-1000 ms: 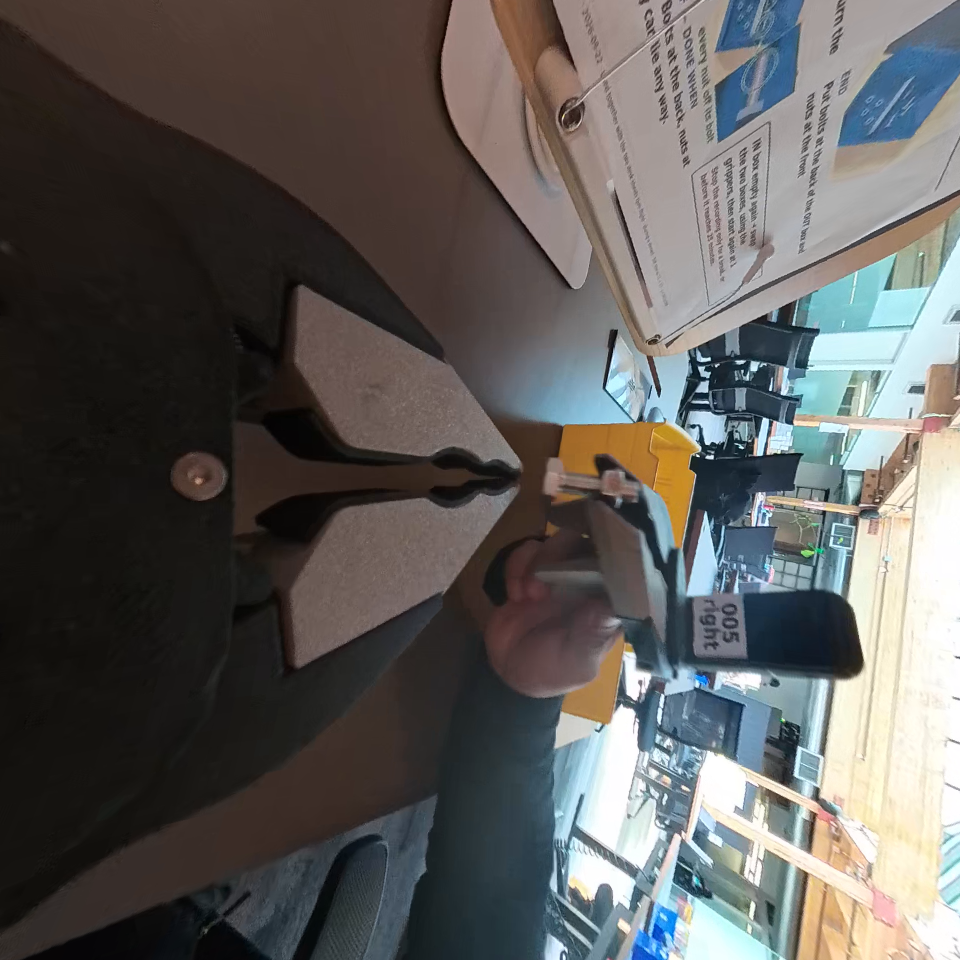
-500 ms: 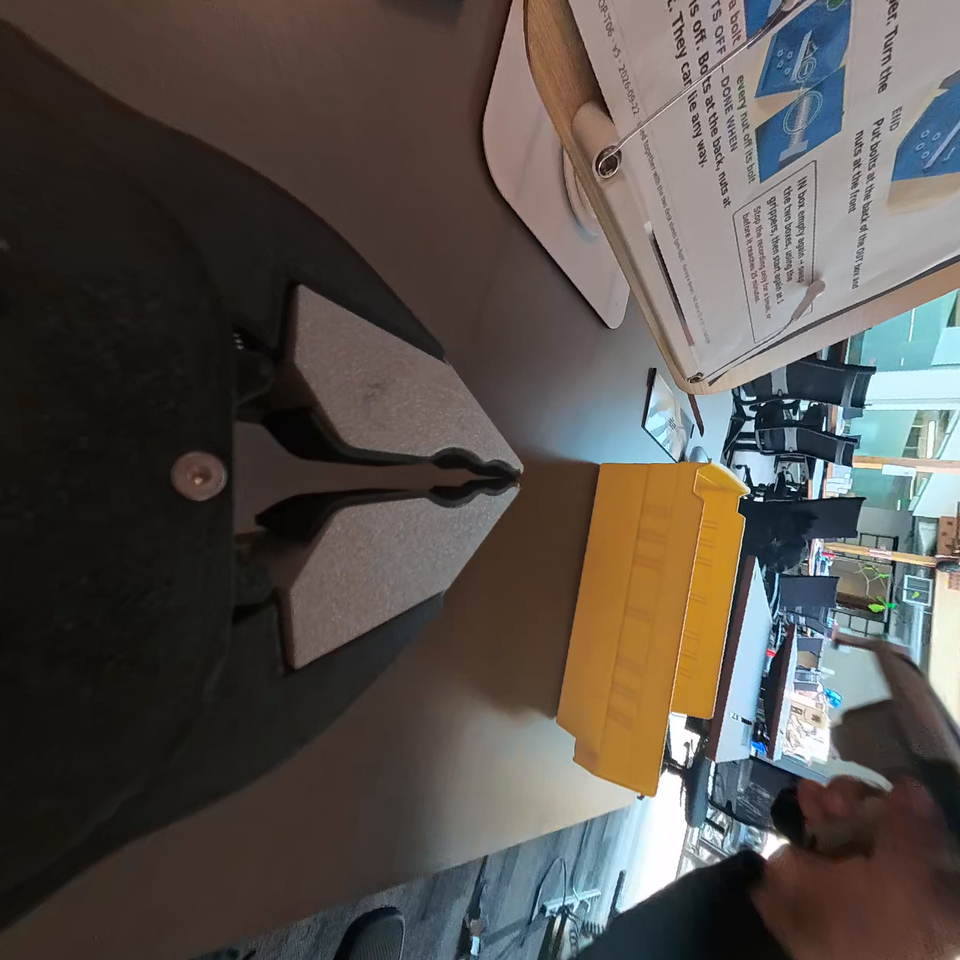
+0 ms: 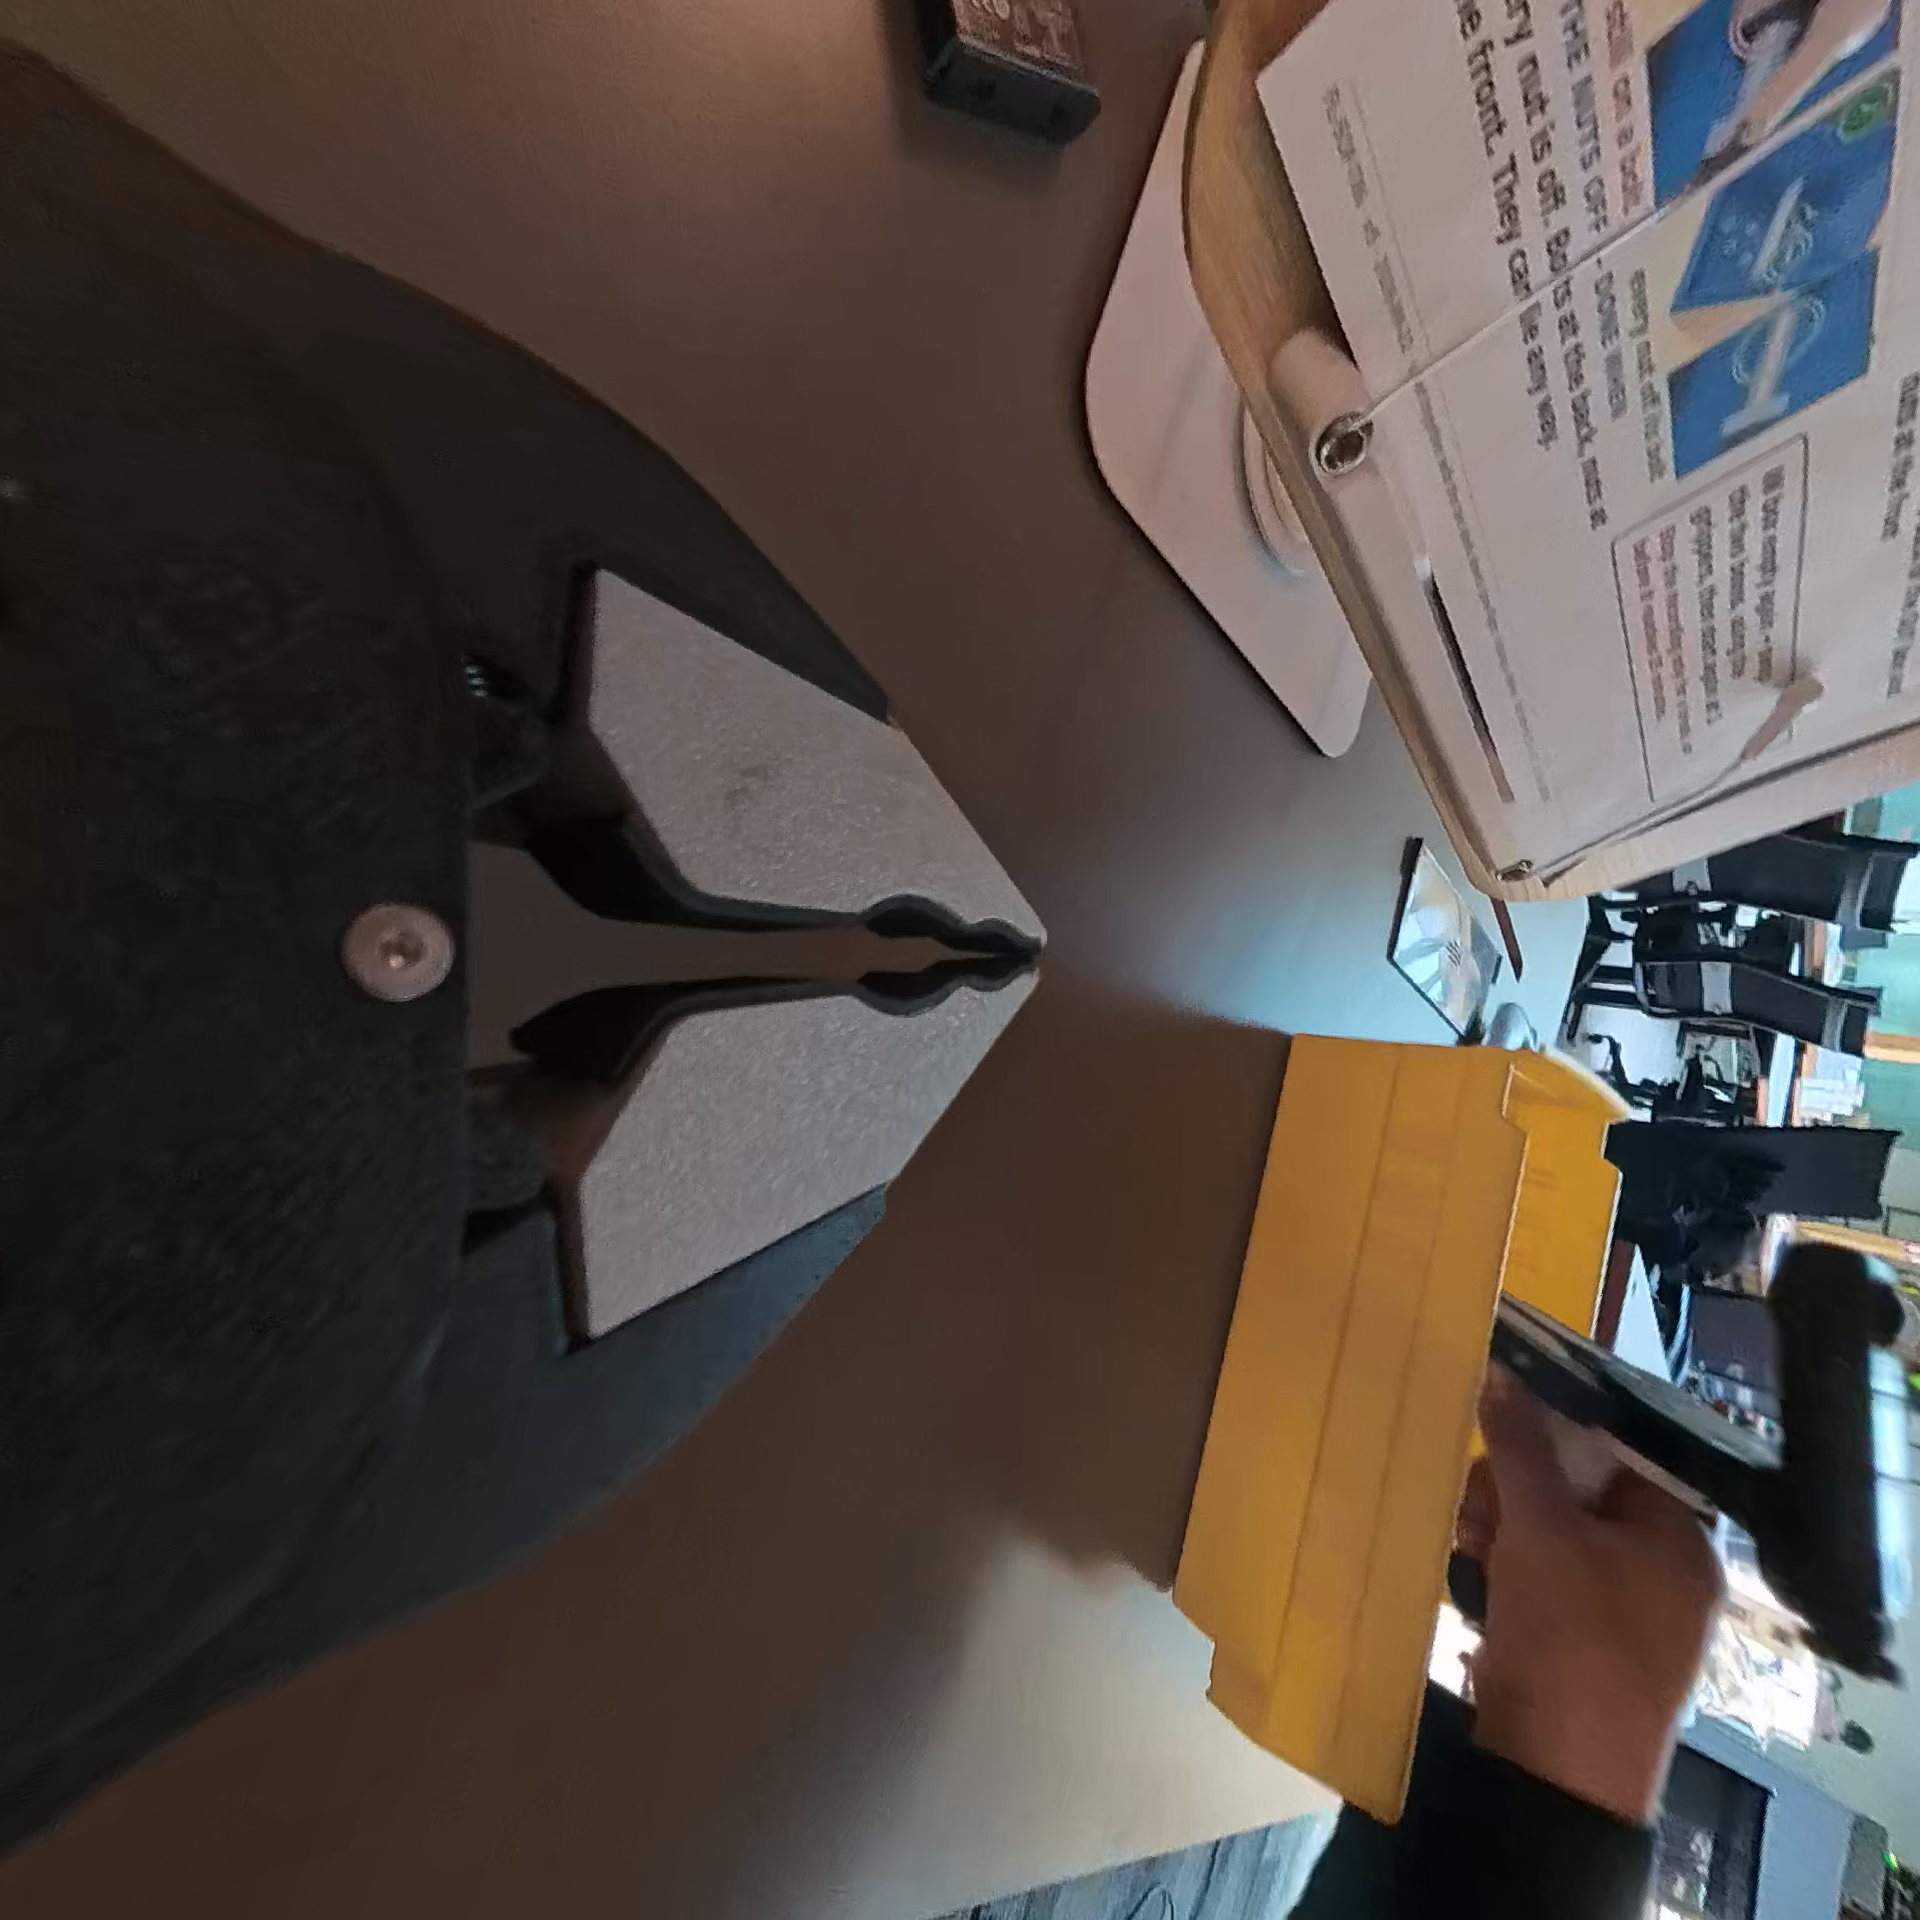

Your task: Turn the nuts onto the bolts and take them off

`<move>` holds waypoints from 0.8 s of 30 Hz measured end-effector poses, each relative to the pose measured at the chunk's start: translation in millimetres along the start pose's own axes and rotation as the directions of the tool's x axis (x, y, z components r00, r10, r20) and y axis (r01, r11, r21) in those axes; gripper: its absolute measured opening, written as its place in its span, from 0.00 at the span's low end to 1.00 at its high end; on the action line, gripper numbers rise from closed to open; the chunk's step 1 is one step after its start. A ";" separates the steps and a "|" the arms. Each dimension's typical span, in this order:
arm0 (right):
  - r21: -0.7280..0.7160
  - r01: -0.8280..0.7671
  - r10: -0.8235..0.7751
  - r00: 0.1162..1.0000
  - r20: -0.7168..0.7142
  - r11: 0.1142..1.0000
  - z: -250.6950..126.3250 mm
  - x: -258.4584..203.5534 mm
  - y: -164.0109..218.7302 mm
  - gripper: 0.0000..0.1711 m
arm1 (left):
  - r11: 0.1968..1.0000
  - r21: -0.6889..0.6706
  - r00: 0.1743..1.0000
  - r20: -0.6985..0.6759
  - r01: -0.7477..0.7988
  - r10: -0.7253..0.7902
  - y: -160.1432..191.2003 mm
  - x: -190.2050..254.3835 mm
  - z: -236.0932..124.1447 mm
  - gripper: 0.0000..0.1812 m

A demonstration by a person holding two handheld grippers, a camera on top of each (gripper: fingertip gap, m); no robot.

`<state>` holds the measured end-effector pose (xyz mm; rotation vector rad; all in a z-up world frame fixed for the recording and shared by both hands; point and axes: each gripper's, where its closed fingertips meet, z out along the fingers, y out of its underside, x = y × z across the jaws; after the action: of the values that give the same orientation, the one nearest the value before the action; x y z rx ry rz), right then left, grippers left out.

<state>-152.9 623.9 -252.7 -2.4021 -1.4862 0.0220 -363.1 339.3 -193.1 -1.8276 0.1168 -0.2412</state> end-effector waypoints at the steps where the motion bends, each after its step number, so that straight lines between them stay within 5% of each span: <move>1: 0.037 0.001 0.000 1.000 -0.026 0.999 -10.2 3.0 -9.7 0.10 | 1.000 -0.003 1.000 0.004 0.005 -0.005 0.2 -2.5 -0.4 0.00; 6: 0.387 0.056 -0.029 0.997 -0.075 0.920 -109.4 -26.8 -71.7 0.16 | 0.999 -0.033 0.998 0.061 -0.002 0.004 4.1 -16.5 1.0 0.00; 10: 0.647 0.144 -0.356 0.911 0.209 0.749 -160.9 -170.4 -89.8 0.19 | 0.996 -0.073 0.988 0.143 -0.043 0.054 8.8 -31.3 -1.5 0.00; 14: 0.665 0.239 -0.488 0.845 0.216 0.708 -121.5 -252.3 -89.0 0.17 | 0.999 -0.036 0.983 0.182 -0.021 0.027 4.5 -38.6 -6.5 0.01; 16: 0.740 0.234 -0.475 0.870 0.129 0.631 -105.3 -263.4 -107.0 0.07 | 1.000 -0.029 0.978 0.207 -0.006 0.012 4.2 -43.9 -9.1 0.05; 20: 0.857 0.150 -0.429 0.899 0.089 0.494 -84.2 -274.1 -135.2 0.13 | 1.000 -0.022 0.972 0.236 -0.008 0.013 3.6 -46.8 -11.7 0.10; 24: 0.778 0.289 -0.532 0.844 0.068 0.558 -38.3 -286.7 -127.9 0.16 | 0.995 -0.097 0.972 0.230 -0.025 0.047 11.8 -46.4 -4.2 0.15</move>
<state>-389.2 415.8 -224.8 -1.3705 -1.6932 0.7736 -408.6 341.7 -208.2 -1.9309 -0.0033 0.0052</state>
